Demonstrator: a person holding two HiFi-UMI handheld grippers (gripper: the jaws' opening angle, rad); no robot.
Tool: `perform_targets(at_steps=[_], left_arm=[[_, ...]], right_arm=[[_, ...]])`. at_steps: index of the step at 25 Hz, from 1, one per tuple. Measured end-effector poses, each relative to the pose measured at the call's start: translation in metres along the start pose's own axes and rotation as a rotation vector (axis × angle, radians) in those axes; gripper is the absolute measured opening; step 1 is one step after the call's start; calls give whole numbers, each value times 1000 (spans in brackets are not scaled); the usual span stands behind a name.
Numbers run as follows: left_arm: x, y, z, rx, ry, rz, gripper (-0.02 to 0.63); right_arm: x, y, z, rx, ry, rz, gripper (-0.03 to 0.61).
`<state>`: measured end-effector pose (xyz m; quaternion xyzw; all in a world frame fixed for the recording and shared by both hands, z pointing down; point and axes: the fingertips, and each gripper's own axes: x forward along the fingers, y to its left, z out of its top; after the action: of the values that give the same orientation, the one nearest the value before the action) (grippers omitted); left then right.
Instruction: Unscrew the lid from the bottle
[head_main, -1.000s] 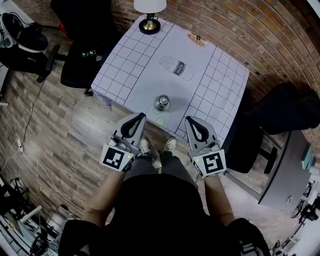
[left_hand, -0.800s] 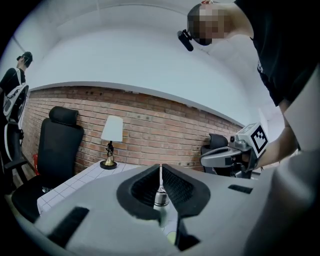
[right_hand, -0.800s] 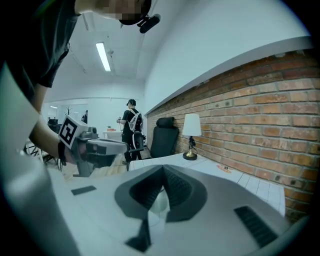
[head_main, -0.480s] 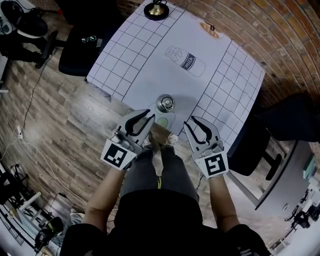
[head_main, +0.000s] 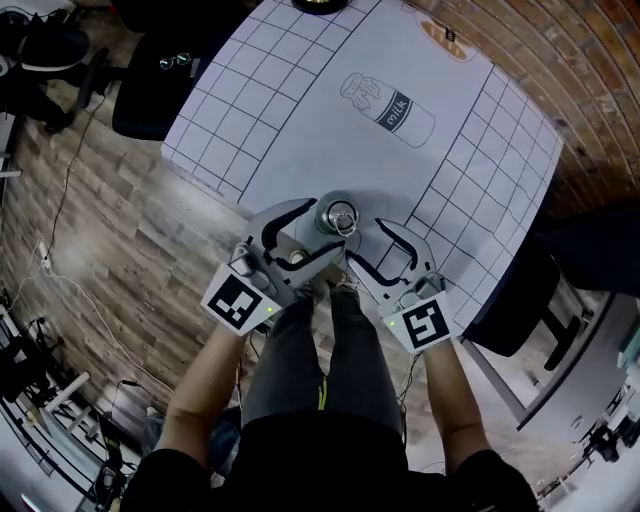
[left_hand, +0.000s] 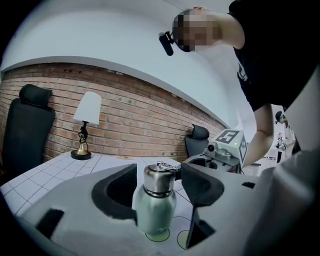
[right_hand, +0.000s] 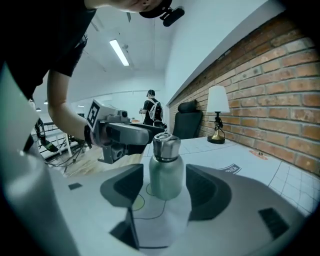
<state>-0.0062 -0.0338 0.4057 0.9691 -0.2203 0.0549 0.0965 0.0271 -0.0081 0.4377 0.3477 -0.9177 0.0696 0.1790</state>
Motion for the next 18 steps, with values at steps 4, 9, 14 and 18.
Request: perform_targets(at_steps=[4,9,14,18], left_arm=[[16,-2,0,106,-8,-95,299],[32,-9,5,170,-36,-197,308],[38,-11,0,193,-19,-255,308],[42,-12,-1,196,-19,-298,308]], right_arm=[[15,3,-7,-2,-26,50,278],[29,1,-8,-16,-44,71,293],[40,-3,-4,-40,-55,94,301],[48,1,-5,-52,-49,130,302]])
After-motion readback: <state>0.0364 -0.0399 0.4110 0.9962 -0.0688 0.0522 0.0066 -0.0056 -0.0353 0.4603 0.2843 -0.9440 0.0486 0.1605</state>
